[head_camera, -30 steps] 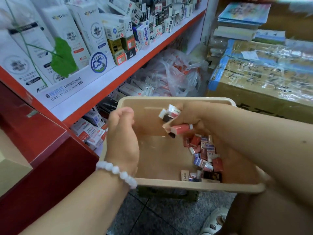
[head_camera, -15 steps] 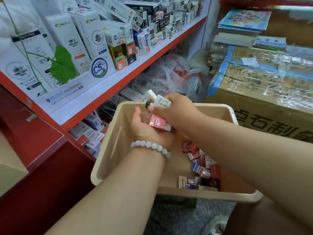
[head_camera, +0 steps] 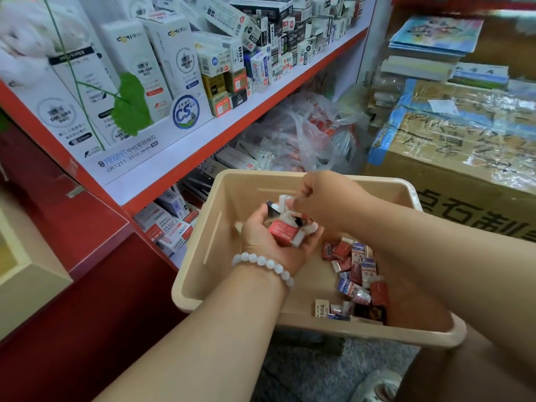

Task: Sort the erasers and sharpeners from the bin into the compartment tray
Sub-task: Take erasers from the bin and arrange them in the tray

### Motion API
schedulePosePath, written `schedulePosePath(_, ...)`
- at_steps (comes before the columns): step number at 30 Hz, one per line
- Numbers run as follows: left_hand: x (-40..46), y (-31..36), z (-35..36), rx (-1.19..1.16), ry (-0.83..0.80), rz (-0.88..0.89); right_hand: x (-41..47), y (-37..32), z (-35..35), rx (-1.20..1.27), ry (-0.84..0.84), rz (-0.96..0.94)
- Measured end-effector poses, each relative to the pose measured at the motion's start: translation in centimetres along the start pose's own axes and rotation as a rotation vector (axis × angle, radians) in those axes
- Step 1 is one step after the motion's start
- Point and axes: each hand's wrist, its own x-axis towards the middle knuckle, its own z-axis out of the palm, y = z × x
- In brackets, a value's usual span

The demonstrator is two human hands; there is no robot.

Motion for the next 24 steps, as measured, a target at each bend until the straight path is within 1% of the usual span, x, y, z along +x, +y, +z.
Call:
schedulePosePath(2, -0.4, -0.2, -0.3, 0.020, 0.010, 0.002, -0.1, 0.2, -0.1, -0.013, -0.053, -0.028)
schedulePosePath(5, -0.2, 0.3, -0.1, 0.026, -0.001, 0.005, 0.1, 0.4, -0.2, 0.067, -0.038, -0.027)
schedulePosePath(10, -1.1, 1.1, -0.2, -0.124, -0.145, -0.087, 0.4, -0.2, -1.1, 0.589, -0.031, 0.141)
schedulePosePath(14, -1.9, 2.0, -0.7, -0.094, -0.077, -0.051, -0.2, -0.6, -1.2, 0.849, -0.138, 0.155)
schedulePosePath(17, -3.5, 3.0, -1.0, -0.061, -0.071, -0.029, -0.2, -1.1, -1.6, 0.931, -0.148, 0.171)
schedulePosePath(21, -6.9, 5.7, -2.2, -0.059, -0.113, 0.013, -0.4, -3.6, -2.9, 1.088, -0.152, 0.096)
schedulePosePath(24, -10.7, 8.4, -3.3, -0.093, -0.121, 0.093, -1.5, -6.6, -3.8, 1.187, -0.172, 0.000)
